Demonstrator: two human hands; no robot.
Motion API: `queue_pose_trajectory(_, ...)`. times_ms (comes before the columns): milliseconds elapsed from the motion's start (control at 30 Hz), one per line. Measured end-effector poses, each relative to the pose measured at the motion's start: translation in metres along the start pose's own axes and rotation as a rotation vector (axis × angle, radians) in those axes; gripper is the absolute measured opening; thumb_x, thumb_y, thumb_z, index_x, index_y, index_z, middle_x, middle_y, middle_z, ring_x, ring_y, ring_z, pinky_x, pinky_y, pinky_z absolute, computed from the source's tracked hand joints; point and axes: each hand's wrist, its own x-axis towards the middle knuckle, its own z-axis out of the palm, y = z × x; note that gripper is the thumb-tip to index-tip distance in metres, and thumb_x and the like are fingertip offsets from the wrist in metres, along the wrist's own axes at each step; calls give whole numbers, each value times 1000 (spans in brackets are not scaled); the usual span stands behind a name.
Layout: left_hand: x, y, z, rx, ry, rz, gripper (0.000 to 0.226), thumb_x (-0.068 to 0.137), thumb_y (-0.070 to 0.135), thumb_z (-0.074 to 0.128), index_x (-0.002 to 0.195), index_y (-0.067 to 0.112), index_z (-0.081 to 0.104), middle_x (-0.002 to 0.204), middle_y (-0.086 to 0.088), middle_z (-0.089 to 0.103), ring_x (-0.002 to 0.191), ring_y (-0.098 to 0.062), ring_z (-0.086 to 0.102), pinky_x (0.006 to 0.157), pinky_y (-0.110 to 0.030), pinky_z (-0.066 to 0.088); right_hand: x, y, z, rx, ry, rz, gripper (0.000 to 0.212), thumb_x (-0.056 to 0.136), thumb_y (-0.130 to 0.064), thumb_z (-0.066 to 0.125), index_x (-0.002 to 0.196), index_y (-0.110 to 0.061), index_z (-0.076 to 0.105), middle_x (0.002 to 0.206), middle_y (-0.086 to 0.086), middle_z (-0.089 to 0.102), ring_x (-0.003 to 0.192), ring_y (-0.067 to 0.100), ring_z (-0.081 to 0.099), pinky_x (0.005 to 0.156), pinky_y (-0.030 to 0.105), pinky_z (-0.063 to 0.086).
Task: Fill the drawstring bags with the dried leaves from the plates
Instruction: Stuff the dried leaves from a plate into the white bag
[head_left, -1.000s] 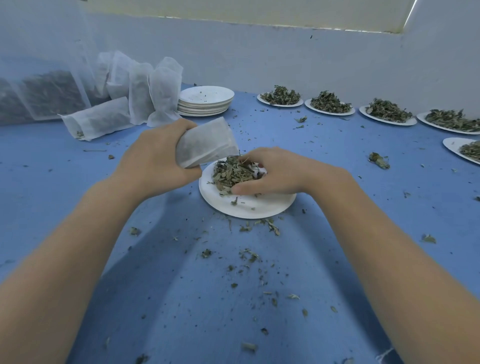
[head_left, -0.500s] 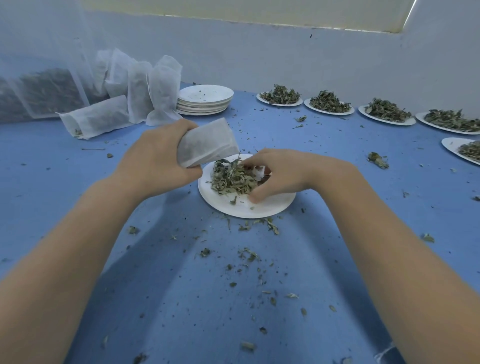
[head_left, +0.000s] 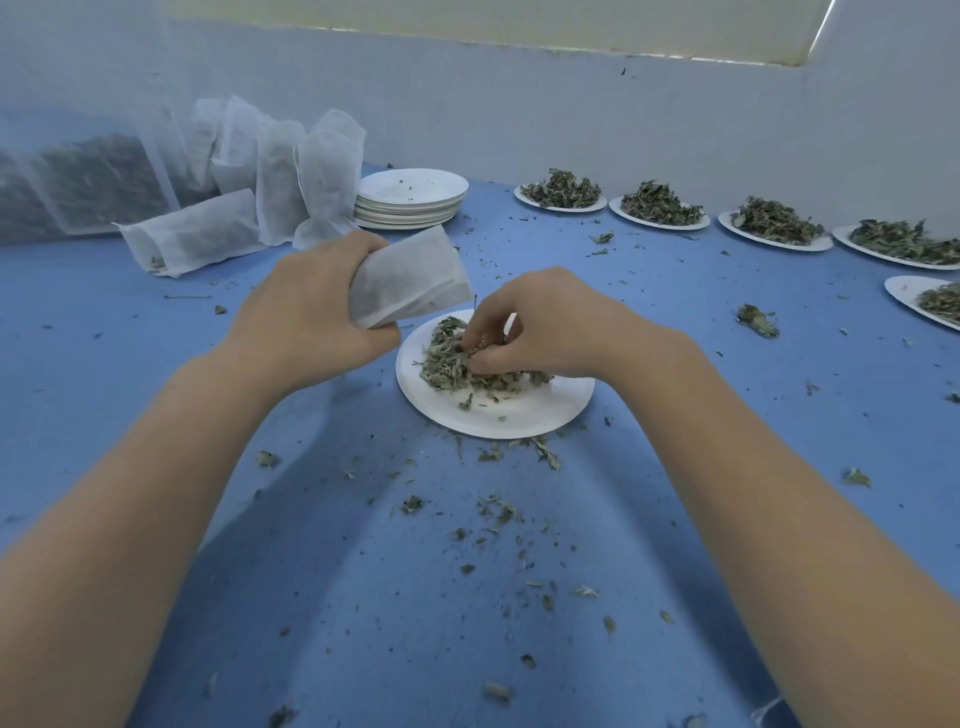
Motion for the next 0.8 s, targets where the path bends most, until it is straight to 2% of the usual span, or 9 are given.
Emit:
queue_pose_trajectory(100,0,0,-1,-2,-4,-13,49,67,26,67,113,28,52,88,9,54,84,-19,49,73,-38,44,0,1,-1,19,19,-2,6,79,-26,71,81,-30,67,81,-14,65,71,-3,56,57,7,44)
queue_pose_trajectory(200,-1,0,-1,5,-7,-14,49,67,24,68,114,28,52,88,11,51,85,-18,47,76,-41,45,-3,5,-10,94,83,25,11,78,-21,70,75,-31,68,73,-16,67,71,3,64,62,11,51)
queue_pose_trajectory(333,-1,0,0,27,-13,-26,49,69,22,68,115,27,52,88,12,46,84,-16,44,73,-36,41,-12,16,-28,272,163,46,11,79,-13,71,77,-24,72,67,-11,71,60,3,67,64,8,50)
queue_pose_trajectory(433,-1,1,2,44,-36,-11,48,69,22,67,114,26,53,89,13,47,83,-15,43,71,-32,37,-17,20,-38,279,214,27,11,81,-13,70,78,-24,71,71,-9,71,61,6,66,71,18,55)
queue_pose_trajectory(533,-2,2,5,58,-68,16,50,69,22,69,116,25,53,100,9,56,87,-16,48,72,-31,37,-18,15,-42,272,251,0,10,82,-12,70,80,-22,70,74,-7,71,63,8,66,75,24,56)
queue_pose_trajectory(667,-3,7,9,72,-76,66,54,68,22,71,119,24,52,110,2,60,97,-25,54,73,-31,37,-13,2,-35,245,266,-55,9,81,-13,71,81,-22,70,73,-10,69,59,-3,62,74,12,52)
queue_pose_trajectory(800,-3,11,11,11,-51,63,56,66,26,72,118,24,53,108,4,60,94,-22,53,74,-31,39,-7,-5,-25,214,291,-71,11,79,-17,72,84,-26,71,68,-19,63,61,-9,59,75,8,49)
